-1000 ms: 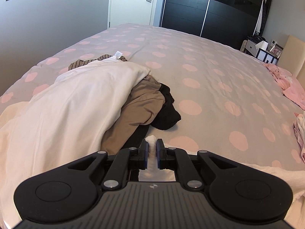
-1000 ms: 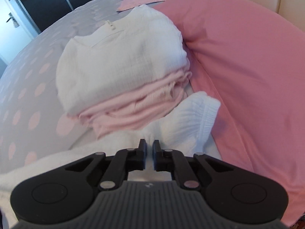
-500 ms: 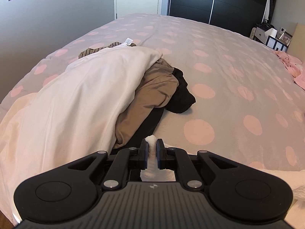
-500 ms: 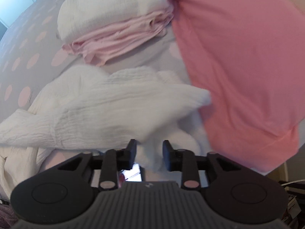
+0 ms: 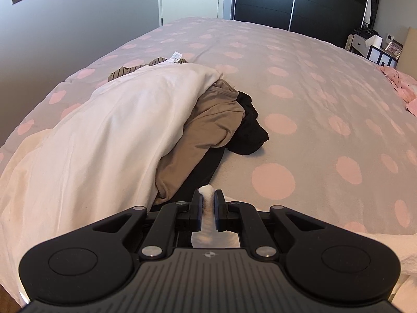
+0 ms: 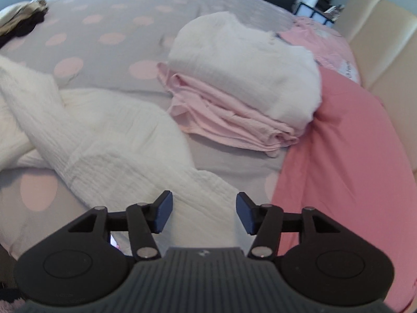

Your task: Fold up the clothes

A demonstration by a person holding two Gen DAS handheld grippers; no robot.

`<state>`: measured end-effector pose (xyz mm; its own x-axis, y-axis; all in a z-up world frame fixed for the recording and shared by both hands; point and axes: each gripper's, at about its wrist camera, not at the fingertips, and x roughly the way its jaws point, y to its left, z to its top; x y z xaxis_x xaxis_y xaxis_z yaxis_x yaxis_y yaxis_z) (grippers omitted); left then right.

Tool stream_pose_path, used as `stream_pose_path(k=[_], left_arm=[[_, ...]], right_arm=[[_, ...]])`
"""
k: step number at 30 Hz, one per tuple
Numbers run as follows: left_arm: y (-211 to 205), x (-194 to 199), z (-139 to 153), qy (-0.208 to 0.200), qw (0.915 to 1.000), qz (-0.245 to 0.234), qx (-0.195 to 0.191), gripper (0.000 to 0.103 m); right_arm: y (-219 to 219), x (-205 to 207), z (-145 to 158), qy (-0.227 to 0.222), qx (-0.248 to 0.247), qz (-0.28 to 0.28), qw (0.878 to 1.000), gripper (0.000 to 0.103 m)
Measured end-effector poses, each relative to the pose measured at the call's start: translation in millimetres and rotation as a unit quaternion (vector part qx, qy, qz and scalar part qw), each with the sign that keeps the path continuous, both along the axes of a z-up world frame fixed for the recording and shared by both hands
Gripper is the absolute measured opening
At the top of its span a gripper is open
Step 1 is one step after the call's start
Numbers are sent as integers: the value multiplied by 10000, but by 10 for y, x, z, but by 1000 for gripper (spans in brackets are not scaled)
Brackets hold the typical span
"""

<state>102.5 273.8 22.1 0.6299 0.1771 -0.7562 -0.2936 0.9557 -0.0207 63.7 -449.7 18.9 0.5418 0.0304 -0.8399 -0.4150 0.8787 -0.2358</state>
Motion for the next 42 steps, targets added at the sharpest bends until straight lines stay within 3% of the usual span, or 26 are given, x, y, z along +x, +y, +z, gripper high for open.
stream_pose_path(k=[2, 4, 5, 6, 10, 14, 17, 21, 33, 37, 40, 42], left_arm=[[3, -1, 1, -7, 10000, 5, -13, 7], [-5, -3, 1, -14, 10000, -7, -21, 7], [-5, -4, 6, -29, 10000, -12, -22, 7], [-6, -11, 18, -57, 10000, -25, -26, 7], [-17, -80, 132, -331, 9994, -80, -26, 7], [-49, -208, 345, -805, 9967, -113, -61, 7], [-95, -363, 617, -1260, 9919, -167, -81, 7], [-150, -671, 1044, -1815, 9831, -257, -1, 7], [134, -1678, 2031, -3088, 9511, -53, 88, 7], [222, -1718, 2215, -3241, 9460, 33, 39, 7], [241, -1540, 2193, -3107, 9503, 44, 185, 7], [241, -1348, 2105, -2877, 9575, -12, 230, 7]], right_arm=[[7, 62, -107, 182, -35, 28, 9998, 61], [-5, 82, -175, 484, 124, 32, 9987, 36], [-2, 74, -178, 603, 173, 18, 9980, 9], [8, 48, -153, 586, 148, 34, 9982, 7], [-35, -78, 116, 83, 269, -239, 9993, 5], [-135, -281, 566, -961, 323, -844, 9913, 5], [-157, -455, 948, -1788, 339, -1298, 9747, 5], [-50, -753, 1347, -2558, 258, -1543, 9540, 4], [320, -2177, 2560, -4550, 83, -1497, 8778, 4], [469, -2462, 2825, -4973, 18, -1475, 8549, 4], [524, -2424, 2856, -4884, 97, -1477, 8600, 4], [542, -2162, 2723, -4556, 117, -1458, 8781, 4]])
